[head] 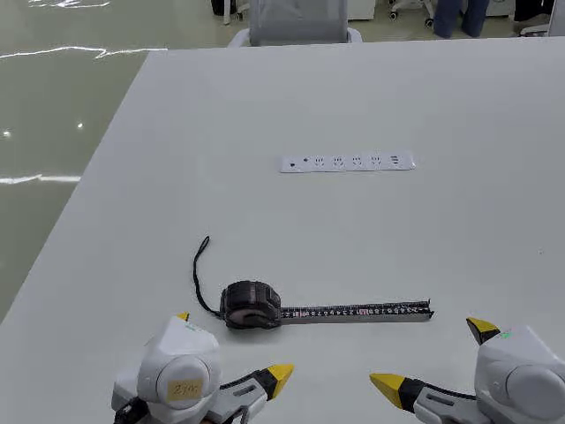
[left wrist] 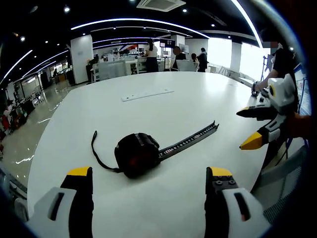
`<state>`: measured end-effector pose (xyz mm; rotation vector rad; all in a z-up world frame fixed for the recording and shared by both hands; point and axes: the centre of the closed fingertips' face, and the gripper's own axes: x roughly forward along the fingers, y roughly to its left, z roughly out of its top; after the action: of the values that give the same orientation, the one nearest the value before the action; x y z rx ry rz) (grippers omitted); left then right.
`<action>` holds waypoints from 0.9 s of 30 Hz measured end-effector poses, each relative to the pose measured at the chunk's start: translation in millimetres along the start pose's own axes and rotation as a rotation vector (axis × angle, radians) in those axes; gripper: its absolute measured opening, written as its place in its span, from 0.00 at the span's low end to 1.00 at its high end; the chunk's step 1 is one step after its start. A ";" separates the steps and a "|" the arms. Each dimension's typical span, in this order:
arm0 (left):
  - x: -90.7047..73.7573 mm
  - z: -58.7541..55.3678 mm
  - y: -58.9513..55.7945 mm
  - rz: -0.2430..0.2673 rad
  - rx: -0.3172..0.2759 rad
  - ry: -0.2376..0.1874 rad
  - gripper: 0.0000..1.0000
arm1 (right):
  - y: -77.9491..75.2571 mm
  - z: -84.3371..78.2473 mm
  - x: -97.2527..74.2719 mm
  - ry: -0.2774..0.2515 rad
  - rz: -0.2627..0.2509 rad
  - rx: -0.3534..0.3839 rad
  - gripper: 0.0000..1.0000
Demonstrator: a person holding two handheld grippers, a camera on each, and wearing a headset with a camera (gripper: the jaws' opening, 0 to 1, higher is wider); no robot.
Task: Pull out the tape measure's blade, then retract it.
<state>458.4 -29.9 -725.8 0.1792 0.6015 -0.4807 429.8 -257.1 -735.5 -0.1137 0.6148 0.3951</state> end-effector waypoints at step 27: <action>28.1 3.2 1.8 0.086 -0.088 0.017 0.87 | -15.9 -1.1 6.5 -0.028 0.140 -0.109 0.83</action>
<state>481.0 -40.0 -739.6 0.1246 0.6278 -0.3693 440.2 -269.8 -740.3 -0.1695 0.5748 0.5650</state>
